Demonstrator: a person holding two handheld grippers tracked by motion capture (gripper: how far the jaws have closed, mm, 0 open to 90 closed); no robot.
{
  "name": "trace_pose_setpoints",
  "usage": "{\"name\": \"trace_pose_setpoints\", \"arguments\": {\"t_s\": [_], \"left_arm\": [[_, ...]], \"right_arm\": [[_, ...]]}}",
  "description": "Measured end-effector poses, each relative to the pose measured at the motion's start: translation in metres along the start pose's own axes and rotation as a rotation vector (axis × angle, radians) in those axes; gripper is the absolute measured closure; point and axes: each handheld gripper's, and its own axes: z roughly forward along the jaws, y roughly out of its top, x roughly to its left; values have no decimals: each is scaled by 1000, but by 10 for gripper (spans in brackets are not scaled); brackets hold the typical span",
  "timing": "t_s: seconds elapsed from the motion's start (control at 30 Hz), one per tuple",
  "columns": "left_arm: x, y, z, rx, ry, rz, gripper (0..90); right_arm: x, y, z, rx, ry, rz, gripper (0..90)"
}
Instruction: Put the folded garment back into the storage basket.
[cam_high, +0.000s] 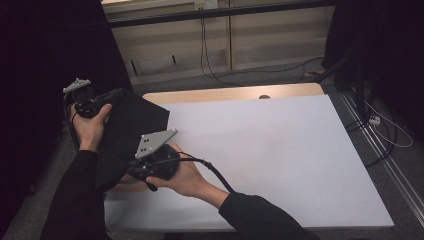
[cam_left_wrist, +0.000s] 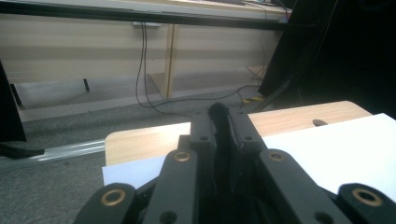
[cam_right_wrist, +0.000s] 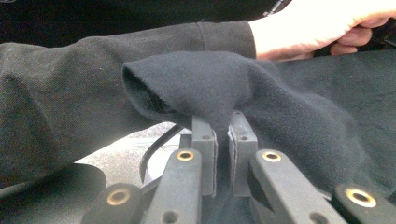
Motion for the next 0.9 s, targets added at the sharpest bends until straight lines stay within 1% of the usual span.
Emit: {"name": "trace_pose_setpoints", "arguments": {"t_s": [0.03, 0.27, 0.43, 0.47, 0.53, 0.57, 0.6, 0.7, 0.73, 0.77, 0.8, 0.83, 0.9], "left_arm": [[1, 0, 0, -10, -8, -8, 822], [3, 1, -2, -14, -14, -4, 822], [9, -1, -3, -16, -16, -9, 822], [12, -4, -2, -16, -15, -15, 822], [14, -6, -1, -16, -17, -21, 822], [15, -8, -1, -10, -14, -23, 822], [19, -11, 0, -3, -12, -26, 822], [22, -14, 0, 3, -11, -27, 822], [26, -16, -1, 7, -5, -31, 822], [26, -16, -1, 7, -5, -31, 822], [30, -18, -2, 20, 4, -26, 822], [30, -18, -2, 20, 4, -26, 822], [34, -20, -4, 30, 11, -25, 822]], "right_arm": [[1, 0, 3, 4, 6, 0, 842], [5, -1, 15, 19, 29, -1, 842], [5, 0, 21, 22, 36, -1, 842], [5, -1, 24, 28, 37, 2, 842], [4, -3, 27, 34, 35, 1, 842], [4, -3, 27, 34, 35, 1, 842], [4, -5, 31, 41, 37, 7, 842], [3, -7, 35, 48, 42, 12, 842], [3, -8, 38, 51, 46, 15, 842], [3, -8, 40, 52, 48, 17, 842], [3, -8, 41, 54, 49, 17, 843], [3, -8, 43, 55, 51, 18, 842], [3, -7, 45, 56, 52, 19, 843]]}}
